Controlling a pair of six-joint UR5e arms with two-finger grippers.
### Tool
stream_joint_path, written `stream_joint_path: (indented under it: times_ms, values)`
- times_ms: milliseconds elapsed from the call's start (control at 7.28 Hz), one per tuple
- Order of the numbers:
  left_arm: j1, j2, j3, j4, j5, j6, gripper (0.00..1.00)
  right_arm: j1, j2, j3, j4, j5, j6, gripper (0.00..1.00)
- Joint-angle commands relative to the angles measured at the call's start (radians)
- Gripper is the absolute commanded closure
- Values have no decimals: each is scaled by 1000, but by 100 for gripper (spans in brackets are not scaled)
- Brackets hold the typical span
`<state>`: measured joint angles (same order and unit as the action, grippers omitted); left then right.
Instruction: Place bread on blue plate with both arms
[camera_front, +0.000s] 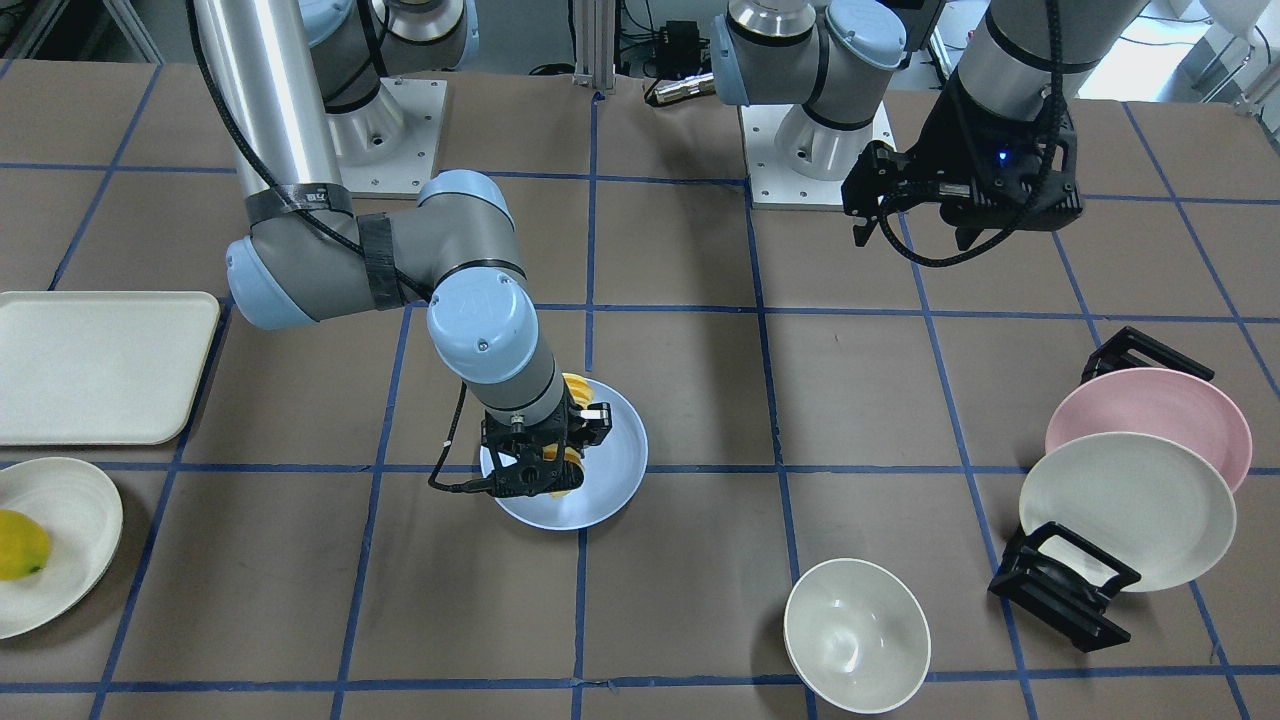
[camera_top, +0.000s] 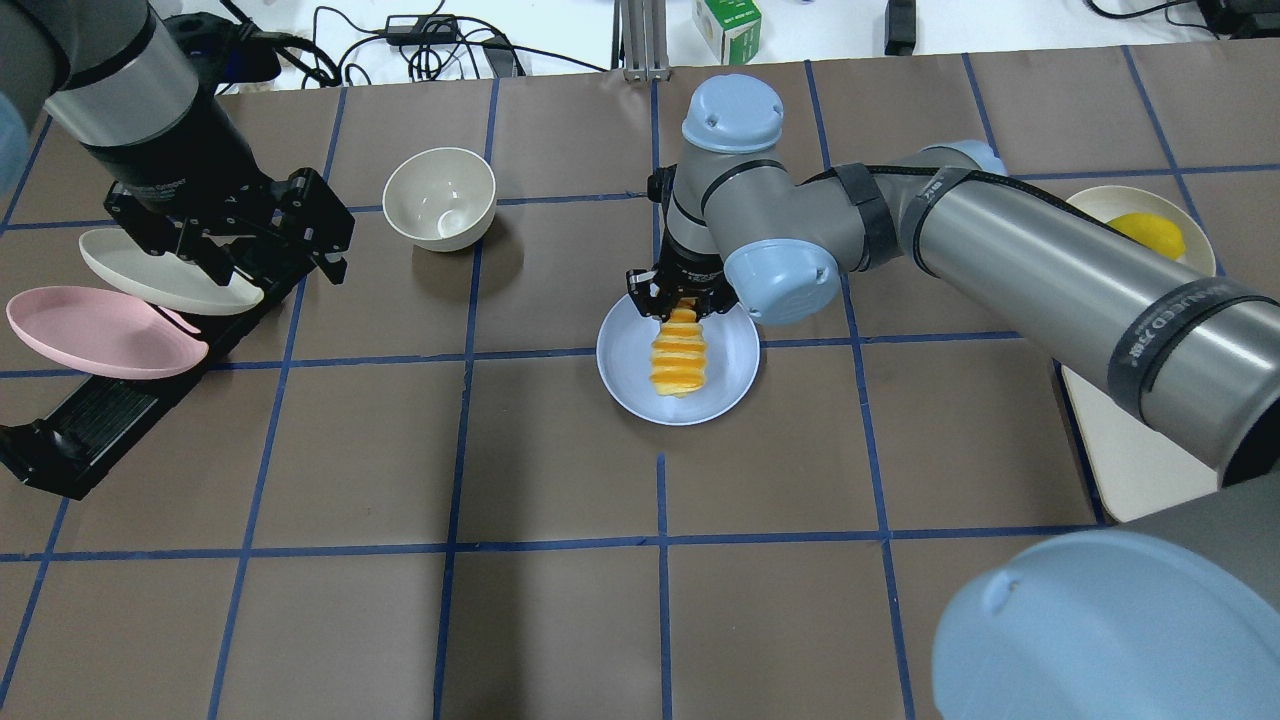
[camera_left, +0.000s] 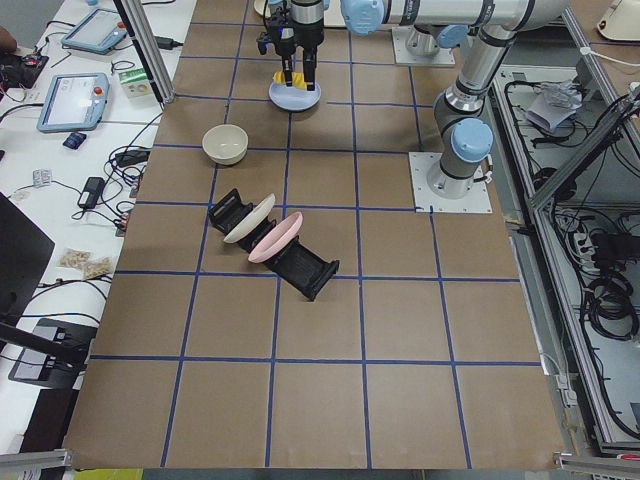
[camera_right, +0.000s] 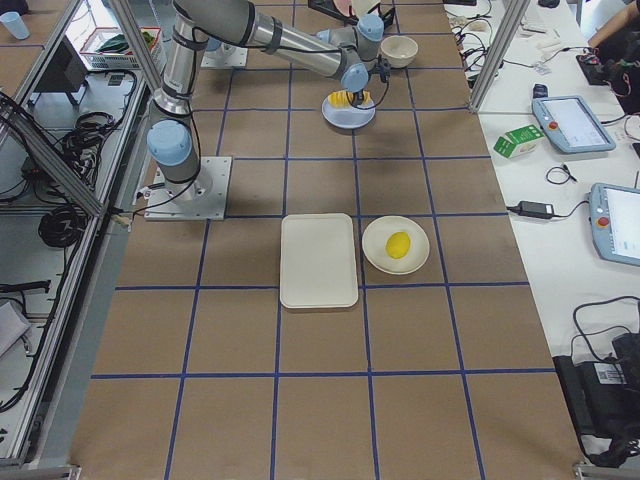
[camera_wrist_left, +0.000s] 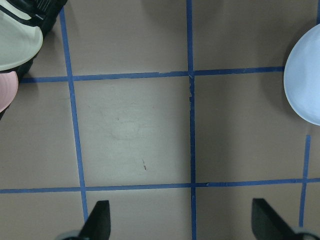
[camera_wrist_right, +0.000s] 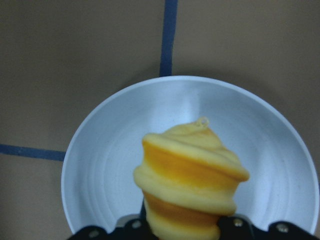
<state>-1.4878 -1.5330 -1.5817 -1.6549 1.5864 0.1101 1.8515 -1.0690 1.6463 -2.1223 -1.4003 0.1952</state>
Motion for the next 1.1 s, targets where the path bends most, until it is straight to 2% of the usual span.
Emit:
stream_joint_path:
  times_ms: [0,412,550,824,962]
  values:
    - [0,-1,0,1,0,-1,0,-20,-8,-14,8,12,0,0]
    - [-2,-1,-1,0,0,-1,0,-102,-92,-193,270,-8,-16,0]
    - [-3,-1,-1,1,-5,-3,0,-147,-133,-227,356,-67,-32,0]
    - [-5,-3,0,1,-13,0,0,-199,-244,-258,484,-101,-158,0]
    - [-5,1,0,1,-11,6,0,-224,-312,-278,568,-120,-165,0]
